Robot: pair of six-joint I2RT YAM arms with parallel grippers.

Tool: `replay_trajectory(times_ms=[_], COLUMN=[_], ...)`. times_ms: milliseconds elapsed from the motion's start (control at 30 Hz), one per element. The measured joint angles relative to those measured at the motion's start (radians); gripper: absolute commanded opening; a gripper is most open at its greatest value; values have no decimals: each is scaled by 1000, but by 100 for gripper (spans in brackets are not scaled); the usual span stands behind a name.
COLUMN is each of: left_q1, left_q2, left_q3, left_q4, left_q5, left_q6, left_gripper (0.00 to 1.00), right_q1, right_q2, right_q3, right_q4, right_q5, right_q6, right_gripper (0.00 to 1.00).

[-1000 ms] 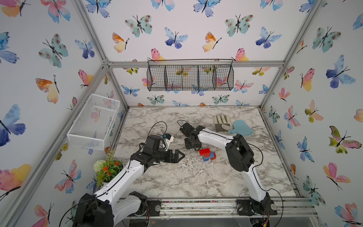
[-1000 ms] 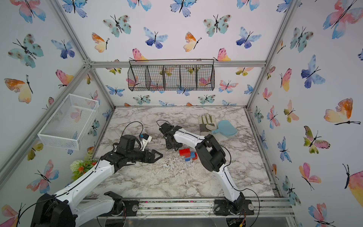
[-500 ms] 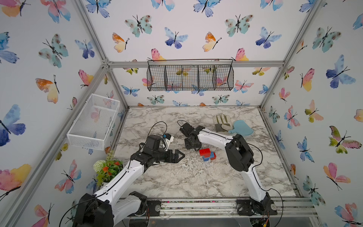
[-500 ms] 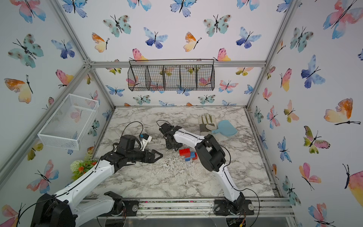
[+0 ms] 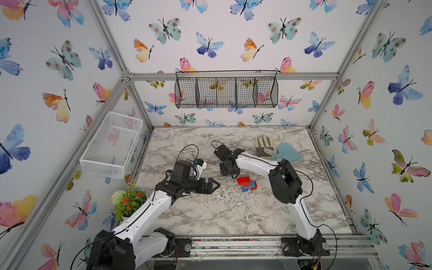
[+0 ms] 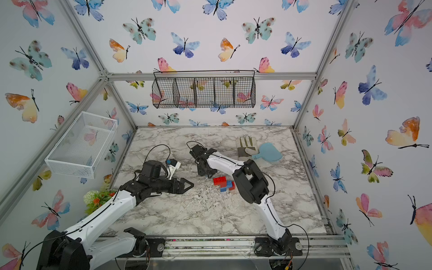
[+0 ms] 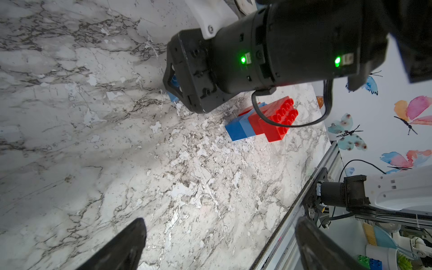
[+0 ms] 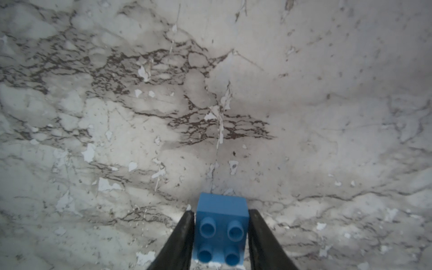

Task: Assemble a giraffe with lego
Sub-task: Pick up the lego brick from the center of the board.

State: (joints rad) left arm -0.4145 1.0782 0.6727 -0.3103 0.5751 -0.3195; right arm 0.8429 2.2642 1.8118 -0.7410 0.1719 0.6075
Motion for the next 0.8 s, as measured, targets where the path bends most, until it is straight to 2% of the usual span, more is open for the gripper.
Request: replay_trajectory(times_ms=[533, 800], left_q1=[0, 0], left_q2=[0, 0], left_q3=[0, 0], left_q4=[0, 0], left_q5=[0, 0], left_q6=[0, 0], left_gripper=[98, 98], right_q1=[0, 0], right_q2=[4, 1], right_q3=[2, 64], right_q4=[-2, -50], right_q5=[14, 36], right_q6=[-8, -27], right_gripper=[33, 32])
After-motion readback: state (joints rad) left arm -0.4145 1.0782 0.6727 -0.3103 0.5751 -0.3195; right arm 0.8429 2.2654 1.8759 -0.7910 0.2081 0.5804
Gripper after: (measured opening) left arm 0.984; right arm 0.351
